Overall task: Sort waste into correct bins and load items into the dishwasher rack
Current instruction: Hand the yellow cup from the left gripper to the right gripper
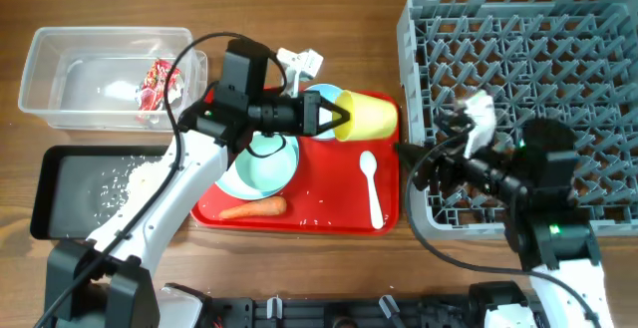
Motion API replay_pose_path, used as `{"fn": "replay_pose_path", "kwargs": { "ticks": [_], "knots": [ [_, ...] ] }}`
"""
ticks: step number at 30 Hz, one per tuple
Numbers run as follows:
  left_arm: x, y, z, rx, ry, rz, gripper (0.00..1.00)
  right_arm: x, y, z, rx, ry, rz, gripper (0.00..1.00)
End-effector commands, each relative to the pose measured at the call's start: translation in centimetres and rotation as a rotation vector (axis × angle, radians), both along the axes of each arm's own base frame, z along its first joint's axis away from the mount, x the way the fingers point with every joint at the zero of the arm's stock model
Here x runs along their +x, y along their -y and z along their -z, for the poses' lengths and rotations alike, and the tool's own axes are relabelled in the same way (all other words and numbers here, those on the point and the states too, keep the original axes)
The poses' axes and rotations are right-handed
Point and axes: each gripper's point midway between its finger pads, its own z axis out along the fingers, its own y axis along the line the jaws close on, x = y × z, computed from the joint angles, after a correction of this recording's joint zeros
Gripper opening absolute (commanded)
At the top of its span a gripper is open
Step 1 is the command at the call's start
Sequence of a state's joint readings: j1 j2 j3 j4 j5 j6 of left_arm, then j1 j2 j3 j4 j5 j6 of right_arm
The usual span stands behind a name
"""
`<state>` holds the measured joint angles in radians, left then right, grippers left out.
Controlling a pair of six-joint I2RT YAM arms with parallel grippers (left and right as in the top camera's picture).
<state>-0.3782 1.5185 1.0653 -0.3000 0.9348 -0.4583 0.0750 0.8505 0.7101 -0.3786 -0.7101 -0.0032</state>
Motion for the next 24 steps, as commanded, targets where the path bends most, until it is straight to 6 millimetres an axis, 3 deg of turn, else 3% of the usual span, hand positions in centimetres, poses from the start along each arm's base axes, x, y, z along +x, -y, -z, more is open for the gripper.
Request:
{"fn": "replay_pose_path", "kwargs": {
  "ticks": [1,10,16,20,24],
  "knots": [
    [-2.6,0.8,-2.3,-0.138,-0.048,0.154,0.04,-1.9,-3.0,-2.3,0.106,0.062,-0.258,1.0],
    [-4.2,1.2,-4.3,-0.242,-0.036,0.267,0.04,-1.4,-3.7,-0.9,0.128,0.035,-0.337,1.0],
    [-4.2,1.2,-4.4,-0.244,-0.037,0.269,0.04,-2.6,-4.9,-3.3,0.214,0.13,-0.503,0.98],
    [-4.2,1.2,-4.4,-0.243,-0.038,0.268,0.04,-3.1,-5.1,-4.0,0.232,0.162,-0.544,0.99],
    [-4.2,1.2,-4.3,-0.242,-0.037,0.267,0.04,-3.8,-5.2,-4.3,0.256,0.16,-0.587,0.94]
  ]
}}
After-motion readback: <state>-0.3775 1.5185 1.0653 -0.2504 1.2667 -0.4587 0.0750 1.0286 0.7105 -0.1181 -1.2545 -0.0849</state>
